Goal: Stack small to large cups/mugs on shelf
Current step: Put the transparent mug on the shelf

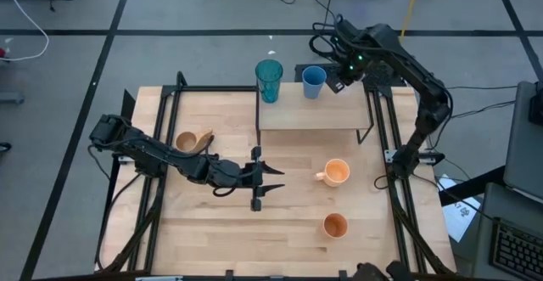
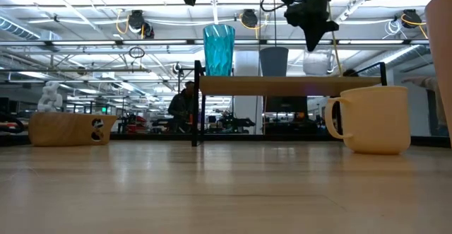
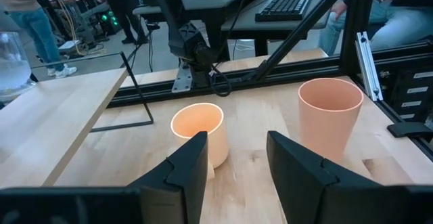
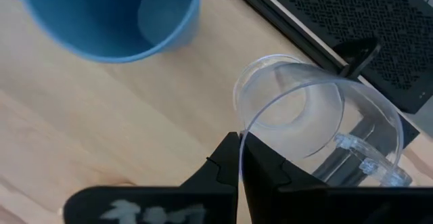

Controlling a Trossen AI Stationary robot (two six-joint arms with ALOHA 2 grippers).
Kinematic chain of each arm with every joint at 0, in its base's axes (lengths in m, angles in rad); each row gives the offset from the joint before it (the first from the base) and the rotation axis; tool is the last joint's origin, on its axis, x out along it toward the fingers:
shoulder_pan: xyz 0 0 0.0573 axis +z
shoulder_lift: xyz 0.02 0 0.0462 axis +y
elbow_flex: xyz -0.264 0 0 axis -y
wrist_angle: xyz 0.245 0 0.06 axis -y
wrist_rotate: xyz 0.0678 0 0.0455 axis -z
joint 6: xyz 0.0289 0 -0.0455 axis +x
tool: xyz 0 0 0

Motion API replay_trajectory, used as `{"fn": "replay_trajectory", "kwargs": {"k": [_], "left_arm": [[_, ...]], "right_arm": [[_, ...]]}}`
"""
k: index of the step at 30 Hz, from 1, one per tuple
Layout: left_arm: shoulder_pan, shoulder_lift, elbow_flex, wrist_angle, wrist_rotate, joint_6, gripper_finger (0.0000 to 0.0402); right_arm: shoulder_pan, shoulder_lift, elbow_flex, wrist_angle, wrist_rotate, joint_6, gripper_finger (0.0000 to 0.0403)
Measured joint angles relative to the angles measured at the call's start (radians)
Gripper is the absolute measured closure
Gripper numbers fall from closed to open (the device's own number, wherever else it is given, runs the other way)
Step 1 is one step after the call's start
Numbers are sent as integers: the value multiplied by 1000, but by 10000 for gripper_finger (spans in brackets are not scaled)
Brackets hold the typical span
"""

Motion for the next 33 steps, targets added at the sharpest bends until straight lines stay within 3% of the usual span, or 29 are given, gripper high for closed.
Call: {"fn": "replay_trajectory", "kwargs": {"k": [18, 33], "left_arm": [[0, 0, 0, 0, 0, 3, 247], [0, 0, 0, -2, 24, 4, 247]], "right_arm": [[-47, 34, 0, 1, -4, -9, 403], [-47, 31, -84, 3, -4, -28, 401]]}}
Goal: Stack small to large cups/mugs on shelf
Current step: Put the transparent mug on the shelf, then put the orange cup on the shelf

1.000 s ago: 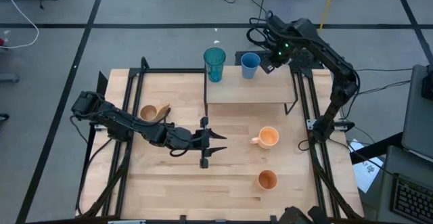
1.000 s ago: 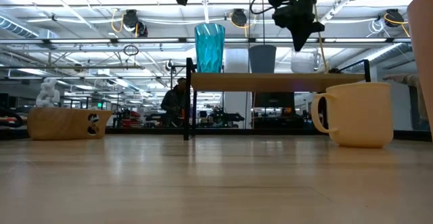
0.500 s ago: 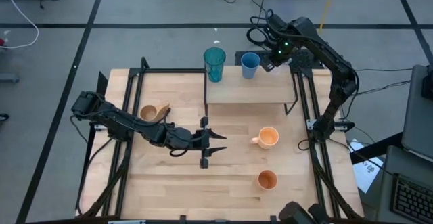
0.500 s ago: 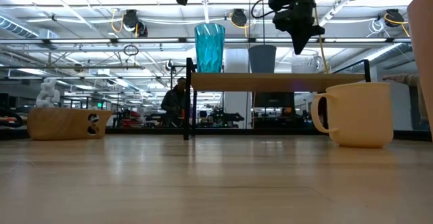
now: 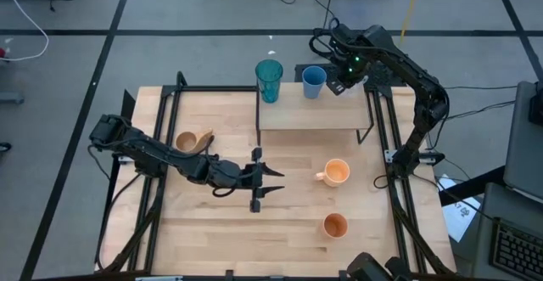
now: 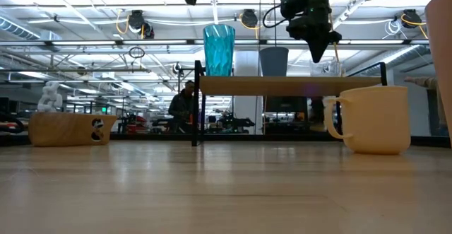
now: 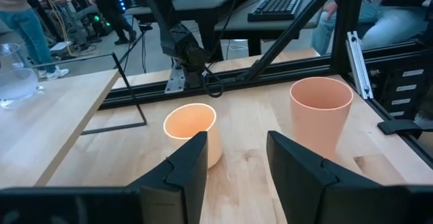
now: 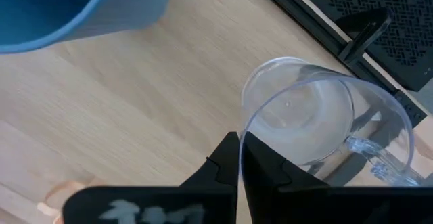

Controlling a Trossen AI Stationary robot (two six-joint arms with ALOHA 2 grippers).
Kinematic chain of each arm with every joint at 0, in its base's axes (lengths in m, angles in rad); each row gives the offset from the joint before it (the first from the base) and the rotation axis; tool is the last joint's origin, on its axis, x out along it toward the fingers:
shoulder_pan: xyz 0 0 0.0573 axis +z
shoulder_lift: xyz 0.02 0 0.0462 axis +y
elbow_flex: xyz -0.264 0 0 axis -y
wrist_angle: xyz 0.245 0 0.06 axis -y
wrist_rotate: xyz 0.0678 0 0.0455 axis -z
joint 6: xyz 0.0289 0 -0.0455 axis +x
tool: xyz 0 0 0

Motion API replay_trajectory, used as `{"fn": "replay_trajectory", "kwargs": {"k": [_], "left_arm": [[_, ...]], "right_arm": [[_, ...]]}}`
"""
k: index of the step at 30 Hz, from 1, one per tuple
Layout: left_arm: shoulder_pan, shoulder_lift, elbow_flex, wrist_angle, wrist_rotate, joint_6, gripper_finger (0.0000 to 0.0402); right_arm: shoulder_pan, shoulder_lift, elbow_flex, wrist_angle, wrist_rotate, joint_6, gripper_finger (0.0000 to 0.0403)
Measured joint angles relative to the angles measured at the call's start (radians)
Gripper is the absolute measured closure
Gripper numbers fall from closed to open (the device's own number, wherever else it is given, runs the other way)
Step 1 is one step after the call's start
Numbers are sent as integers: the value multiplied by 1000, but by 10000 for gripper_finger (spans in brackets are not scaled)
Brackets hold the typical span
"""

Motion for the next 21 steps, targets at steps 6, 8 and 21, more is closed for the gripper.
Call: {"fn": "replay_trajectory", "kwargs": {"k": [6, 8, 21], "left_arm": [[0, 0, 0, -1, 0, 7, 247], [0, 0, 0, 0, 0, 7, 247], [0, 0, 0, -1, 2, 7, 247]], "right_arm": [[0, 5, -4, -6, -27, -7, 371], [0, 4, -5, -6, -27, -7, 354], [0, -5, -4, -3, -27, -7, 262]]}}
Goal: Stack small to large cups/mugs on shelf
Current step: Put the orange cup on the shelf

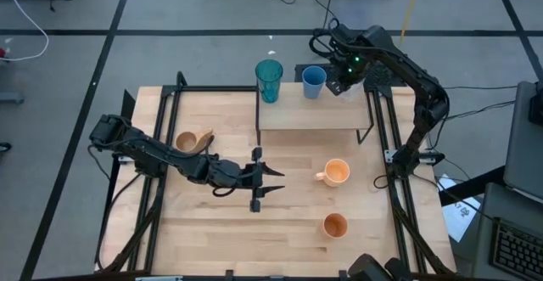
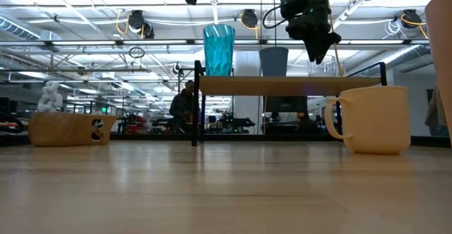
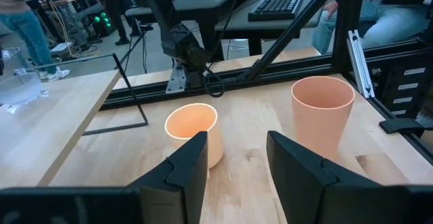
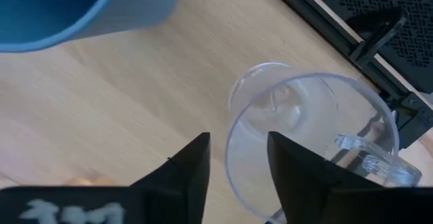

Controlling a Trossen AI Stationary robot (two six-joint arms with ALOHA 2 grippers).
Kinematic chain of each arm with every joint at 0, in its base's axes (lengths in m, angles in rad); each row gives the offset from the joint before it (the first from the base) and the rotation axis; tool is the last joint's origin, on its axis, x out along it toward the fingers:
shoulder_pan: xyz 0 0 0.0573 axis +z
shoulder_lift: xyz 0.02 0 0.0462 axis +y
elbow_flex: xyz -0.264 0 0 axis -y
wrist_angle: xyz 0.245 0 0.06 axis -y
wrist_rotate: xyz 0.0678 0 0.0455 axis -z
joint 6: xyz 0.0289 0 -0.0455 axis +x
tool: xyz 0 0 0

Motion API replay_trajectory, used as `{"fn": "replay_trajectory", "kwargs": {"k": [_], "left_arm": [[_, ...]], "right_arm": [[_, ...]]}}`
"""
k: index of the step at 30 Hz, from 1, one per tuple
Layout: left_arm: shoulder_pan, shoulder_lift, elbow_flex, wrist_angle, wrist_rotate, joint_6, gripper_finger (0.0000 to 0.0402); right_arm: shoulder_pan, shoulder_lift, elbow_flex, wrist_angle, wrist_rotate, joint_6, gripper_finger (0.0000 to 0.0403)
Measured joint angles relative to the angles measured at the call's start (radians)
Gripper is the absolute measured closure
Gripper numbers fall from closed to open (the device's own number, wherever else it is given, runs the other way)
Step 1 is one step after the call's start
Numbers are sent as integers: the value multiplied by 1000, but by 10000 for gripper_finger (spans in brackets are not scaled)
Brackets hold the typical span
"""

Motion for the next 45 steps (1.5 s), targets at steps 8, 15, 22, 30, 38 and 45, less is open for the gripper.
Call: {"fn": "replay_trajectory", "kwargs": {"k": [8, 15, 22, 30, 38, 45], "left_arm": [[0, 0, 0, 1, 0, 0, 247], [0, 0, 0, 1, 0, 0, 247], [0, 0, 0, 2, 0, 0, 247], [0, 0, 0, 2, 0, -1, 247], [0, 0, 0, -6, -1, -2, 247], [0, 0, 0, -35, -6, -5, 247]], "right_arm": [[2, -88, 0, 1, 0, 0, 227], [47, -204, 1, 7, 0, 9, 210], [164, -328, 1, 81, 1, 89, 212], [372, -424, 2, 199, 90, 182, 213], [584, -439, 2, 220, 194, 236, 213], [791, -429, 2, 275, 345, 232, 213]]}}
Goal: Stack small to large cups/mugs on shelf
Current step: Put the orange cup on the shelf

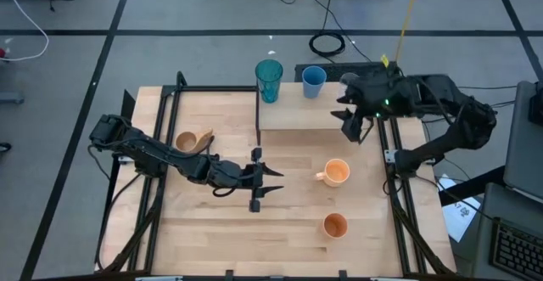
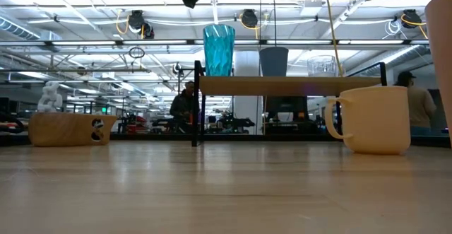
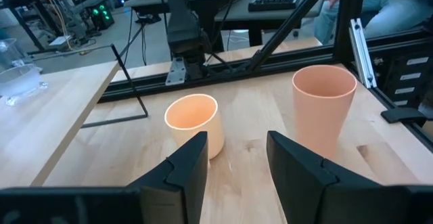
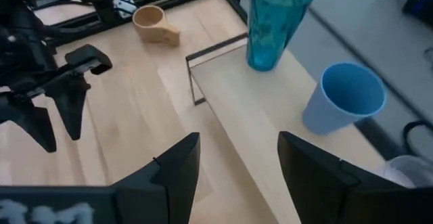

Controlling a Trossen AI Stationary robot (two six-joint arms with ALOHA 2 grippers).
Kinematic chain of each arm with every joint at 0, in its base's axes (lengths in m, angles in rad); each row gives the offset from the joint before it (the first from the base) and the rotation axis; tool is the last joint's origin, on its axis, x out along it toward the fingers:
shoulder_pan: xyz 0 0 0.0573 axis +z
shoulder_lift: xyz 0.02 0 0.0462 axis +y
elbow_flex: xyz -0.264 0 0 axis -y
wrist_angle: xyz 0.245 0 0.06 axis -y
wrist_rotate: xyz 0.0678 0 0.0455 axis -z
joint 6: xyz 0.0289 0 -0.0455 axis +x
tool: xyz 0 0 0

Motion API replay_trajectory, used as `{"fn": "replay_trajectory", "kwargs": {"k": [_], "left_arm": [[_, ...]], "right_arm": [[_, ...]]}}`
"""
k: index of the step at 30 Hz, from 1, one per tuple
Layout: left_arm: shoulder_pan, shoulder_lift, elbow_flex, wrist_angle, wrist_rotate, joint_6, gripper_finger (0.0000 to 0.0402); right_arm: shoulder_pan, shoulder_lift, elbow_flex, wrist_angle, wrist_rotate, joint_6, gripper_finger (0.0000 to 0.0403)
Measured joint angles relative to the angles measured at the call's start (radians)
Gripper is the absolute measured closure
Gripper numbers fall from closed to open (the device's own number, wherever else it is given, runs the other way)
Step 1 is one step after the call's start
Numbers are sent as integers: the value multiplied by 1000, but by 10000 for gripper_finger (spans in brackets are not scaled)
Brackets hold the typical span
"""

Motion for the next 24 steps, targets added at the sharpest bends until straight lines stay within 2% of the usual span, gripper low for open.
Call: {"fn": "replay_trajectory", "kwargs": {"k": [3, 6, 17, 20, 24], "left_arm": [[0, 0, 0, -5, -5, 0, 247], [0, 0, 0, -9, -5, 0, 247], [0, 0, 0, -52, -55, -5, 247], [0, -10, 0, -115, -58, -29, 247], [3, -30, 0, -234, -71, -67, 247]], "right_arm": [[90, -2, -19, 13, 102, 23, 213], [159, -7, -77, 49, 150, 45, 213], [314, -7, -382, 354, 163, 67, 213], [347, -8, -451, 431, 167, 79, 213], [395, -7, -560, 541, 224, 94, 213]]}}
